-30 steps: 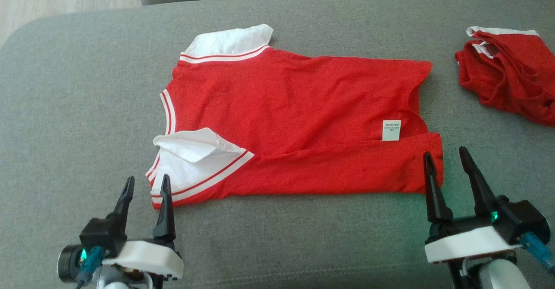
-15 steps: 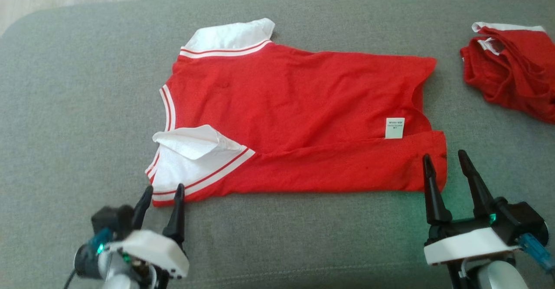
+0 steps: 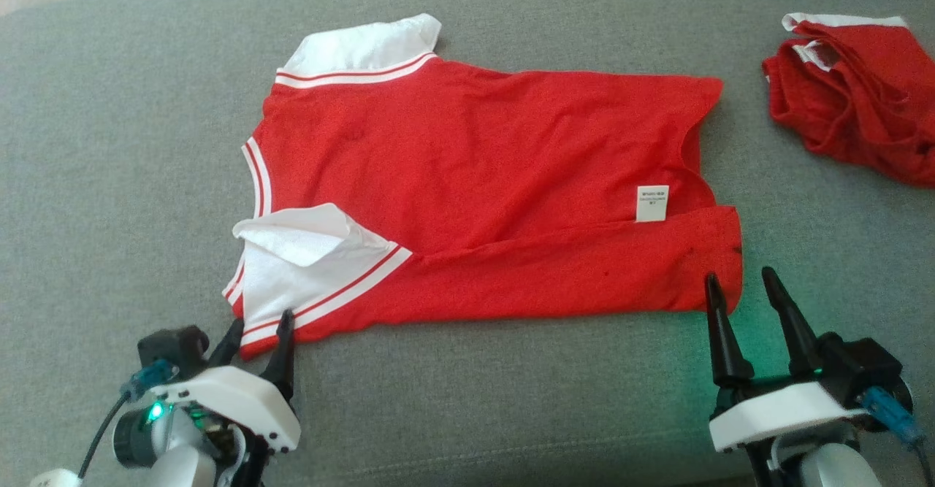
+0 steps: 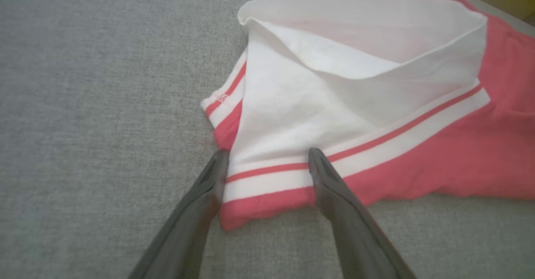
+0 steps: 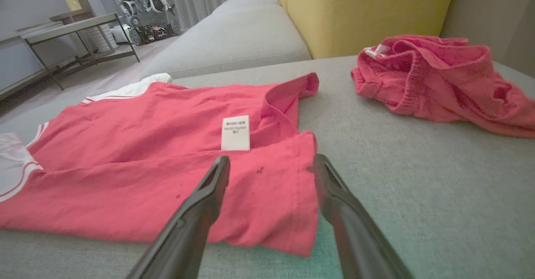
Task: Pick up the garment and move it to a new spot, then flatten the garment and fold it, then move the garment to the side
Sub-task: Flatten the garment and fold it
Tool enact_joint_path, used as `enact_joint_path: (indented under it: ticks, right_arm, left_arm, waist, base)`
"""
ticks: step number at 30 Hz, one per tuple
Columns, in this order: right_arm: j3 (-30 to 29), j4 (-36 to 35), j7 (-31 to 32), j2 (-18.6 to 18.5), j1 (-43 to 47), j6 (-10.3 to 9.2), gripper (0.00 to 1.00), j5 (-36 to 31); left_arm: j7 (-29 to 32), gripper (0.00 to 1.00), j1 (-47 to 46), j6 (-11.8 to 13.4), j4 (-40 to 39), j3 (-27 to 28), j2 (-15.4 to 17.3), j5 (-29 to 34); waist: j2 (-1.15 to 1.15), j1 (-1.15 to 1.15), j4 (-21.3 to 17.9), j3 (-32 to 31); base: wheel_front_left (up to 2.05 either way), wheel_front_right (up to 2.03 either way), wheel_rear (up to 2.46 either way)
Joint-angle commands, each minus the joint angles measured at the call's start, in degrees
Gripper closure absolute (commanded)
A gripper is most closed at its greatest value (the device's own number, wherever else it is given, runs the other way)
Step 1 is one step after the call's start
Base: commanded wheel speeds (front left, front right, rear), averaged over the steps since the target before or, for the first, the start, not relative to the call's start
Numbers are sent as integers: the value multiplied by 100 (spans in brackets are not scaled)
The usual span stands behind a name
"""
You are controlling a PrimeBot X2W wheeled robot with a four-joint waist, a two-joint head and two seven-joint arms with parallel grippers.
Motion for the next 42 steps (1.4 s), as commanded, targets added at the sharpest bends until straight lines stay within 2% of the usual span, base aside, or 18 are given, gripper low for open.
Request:
enact_joint_path:
  ticks: [1,5,6,7,9,13,14,15,17,23,30,42]
  right_arm:
    - [79,-97,30,-4,-142,-4,0,71]
    - [-65,183,213,13,-160,-4,0,128]
    - [-92,270,258,17,-184,-4,0,146]
    - [-109,348,285,20,-218,-4,0,159]
    - [-115,520,359,28,-302,-4,0,253]
    - [-51,899,438,30,-561,-4,0,368]
    - [-26,1006,479,30,-627,-4,16,405]
    - [6,1103,508,31,-691,-4,53,454]
    - [57,1300,557,26,-786,-4,100,519]
    - [105,1584,478,0,-874,-4,100,649]
    - [91,1378,390,-58,-734,-4,100,684]
    - [-271,572,1031,-175,242,-4,100,600]
  left_arm:
    - [93,0,-76,52,-22,186,85,-51]
    - [164,0,-79,52,-17,133,73,-68]
    - [169,12,-95,47,-26,113,70,-63]
    - [168,52,-116,38,-36,90,68,-55]
    - [163,100,-157,19,-53,50,72,-40]
    - [146,100,-232,4,-86,-8,87,-9]
    - [139,100,-248,4,-91,-22,91,0]
    - [132,100,-262,2,-94,-35,93,6]
    - [116,100,-288,-7,-106,-61,98,16]
    - [48,100,-297,-9,-200,-124,113,44]
    - [-7,100,-141,22,-493,-204,226,154]
    - [387,100,1064,428,-1824,-231,343,134]
  waist:
    - [0,0,0,42]
    - [0,0,23,143]
    - [0,0,30,172]
    - [0,0,42,199]
    - [0,0,51,252]
    - [0,0,62,351]
    - [0,0,67,367]
    - [0,0,73,381]
    - [0,0,96,406]
    - [0,0,155,415]
    - [0,0,171,303]
    - [0,0,175,-182]
  base:
    - [0,0,0]
    - [0,0,0]
    - [0,0,0]
    - [0,0,0]
    - [0,0,0]
    - [0,0,0]
    - [0,0,0]
    - [0,0,0]
    - [0,0,0]
    - [0,0,0]
    - [0,0,0]
    - [0,0,0]
